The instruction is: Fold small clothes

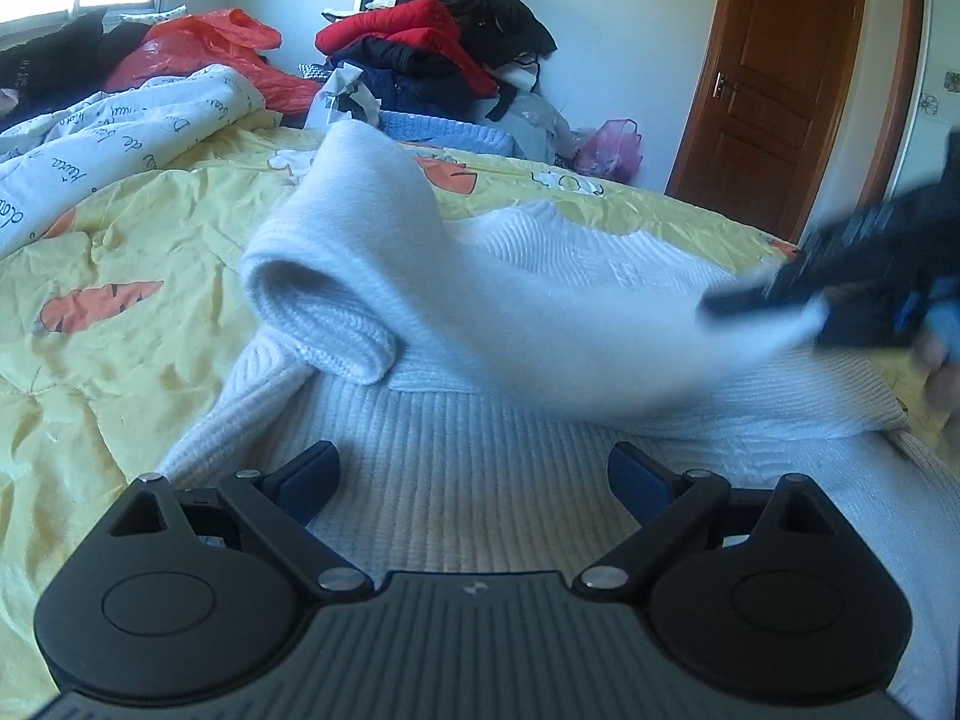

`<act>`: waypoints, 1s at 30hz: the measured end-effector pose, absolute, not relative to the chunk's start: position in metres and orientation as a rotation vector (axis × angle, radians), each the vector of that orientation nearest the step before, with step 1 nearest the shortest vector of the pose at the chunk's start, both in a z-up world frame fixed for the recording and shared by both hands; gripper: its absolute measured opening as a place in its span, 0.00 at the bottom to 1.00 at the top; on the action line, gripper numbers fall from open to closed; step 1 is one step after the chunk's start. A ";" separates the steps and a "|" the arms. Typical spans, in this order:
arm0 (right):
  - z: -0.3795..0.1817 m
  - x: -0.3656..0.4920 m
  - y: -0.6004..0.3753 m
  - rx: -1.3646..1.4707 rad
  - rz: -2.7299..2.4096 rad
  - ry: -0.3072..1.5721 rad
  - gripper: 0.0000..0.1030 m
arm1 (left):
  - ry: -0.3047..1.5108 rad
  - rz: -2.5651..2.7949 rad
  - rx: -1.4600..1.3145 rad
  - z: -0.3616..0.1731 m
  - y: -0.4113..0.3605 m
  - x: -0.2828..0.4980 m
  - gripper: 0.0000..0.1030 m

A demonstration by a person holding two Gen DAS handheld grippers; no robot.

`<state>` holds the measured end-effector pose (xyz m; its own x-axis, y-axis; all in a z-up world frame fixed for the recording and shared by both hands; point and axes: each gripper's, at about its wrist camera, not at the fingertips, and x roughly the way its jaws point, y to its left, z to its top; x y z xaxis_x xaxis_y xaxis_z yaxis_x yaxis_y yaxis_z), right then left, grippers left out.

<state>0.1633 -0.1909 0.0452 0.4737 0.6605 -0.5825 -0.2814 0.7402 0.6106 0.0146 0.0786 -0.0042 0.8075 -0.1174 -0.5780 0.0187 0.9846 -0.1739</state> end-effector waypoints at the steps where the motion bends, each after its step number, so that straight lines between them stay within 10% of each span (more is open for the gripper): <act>1: 0.058 0.164 -0.198 0.485 0.613 0.872 0.13 | 0.627 -0.074 -0.165 -0.004 0.079 0.015 0.94; 7: 0.117 0.170 -0.279 0.547 0.575 0.718 0.13 | 0.623 -0.078 -0.181 -0.003 0.080 0.014 0.95; 16: 0.030 0.167 -0.345 0.563 0.383 0.858 0.14 | 0.629 -0.072 -0.164 -0.003 0.078 0.016 0.95; 24: 0.043 0.130 -0.325 0.340 0.223 0.641 0.58 | 0.523 -0.037 -0.052 0.017 0.067 -0.003 0.95; 30: 0.054 0.119 -0.273 0.128 0.347 0.523 0.61 | 0.444 -0.066 0.108 0.041 0.029 0.049 0.95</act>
<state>0.1193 -0.2733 0.0540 0.8098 0.3559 -0.4663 -0.2910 0.9340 0.2074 0.0494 0.0294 0.0407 0.9012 -0.0403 -0.4316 0.0873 0.9921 0.0897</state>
